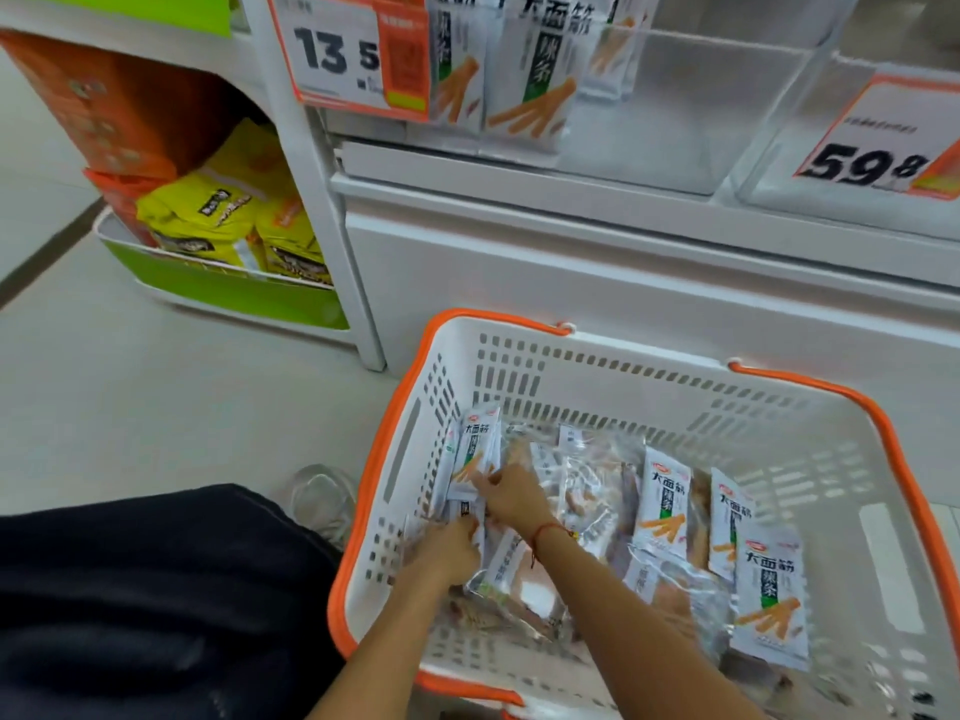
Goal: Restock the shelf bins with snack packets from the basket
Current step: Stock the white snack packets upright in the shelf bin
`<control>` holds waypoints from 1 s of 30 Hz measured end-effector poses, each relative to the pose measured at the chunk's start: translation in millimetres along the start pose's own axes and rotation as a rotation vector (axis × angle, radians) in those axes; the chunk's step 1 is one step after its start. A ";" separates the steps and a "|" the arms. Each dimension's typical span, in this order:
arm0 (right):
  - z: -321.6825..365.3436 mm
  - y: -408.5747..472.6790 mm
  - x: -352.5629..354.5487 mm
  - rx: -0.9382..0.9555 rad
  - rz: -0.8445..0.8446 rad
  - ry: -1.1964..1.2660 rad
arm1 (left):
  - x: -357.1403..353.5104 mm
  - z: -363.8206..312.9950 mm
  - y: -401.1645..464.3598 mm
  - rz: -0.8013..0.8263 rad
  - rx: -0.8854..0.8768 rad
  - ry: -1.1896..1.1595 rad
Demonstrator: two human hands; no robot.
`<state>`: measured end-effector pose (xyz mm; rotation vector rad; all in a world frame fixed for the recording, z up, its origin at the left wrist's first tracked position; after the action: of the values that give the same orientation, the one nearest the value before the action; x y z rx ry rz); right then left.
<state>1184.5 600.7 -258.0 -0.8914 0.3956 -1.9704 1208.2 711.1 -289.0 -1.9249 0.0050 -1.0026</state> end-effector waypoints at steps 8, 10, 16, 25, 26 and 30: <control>4.4 3.5 21.6 0.035 -0.066 0.023 | 36.6 -2.2 -17.4 -0.249 0.076 -0.712; 9.6 -7.3 40.8 0.103 -0.114 0.101 | 45.5 -9.0 -27.6 -0.285 0.086 -0.883; 12.5 -46.2 91.7 0.165 0.011 0.411 | 59.0 -37.1 -44.2 -0.106 -0.059 -0.896; 0.6 -77.5 152.3 0.107 -0.250 0.423 | 84.9 -51.5 -57.2 -0.034 -0.117 -0.902; 2.9 -79.2 155.9 0.126 -0.240 0.376 | 81.6 -45.8 -55.5 -0.025 -0.082 -0.961; 14.4 -90.8 141.7 0.107 0.020 0.450 | 70.9 -35.7 -55.1 -0.037 0.005 -1.137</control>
<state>1093.2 531.2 -133.9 -0.3677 0.5447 -2.1463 1211.6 688.9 -195.1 -2.2366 -0.6723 0.1769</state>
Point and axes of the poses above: each hand's wrist, its own y-axis towards the middle knuckle, its own x-axis out of the back of the hand, z = x × y, the point moved 8 cm from there along y, towards the middle knuckle, and after that the axes turned 12 degrees about y, right-handed, at the moved point
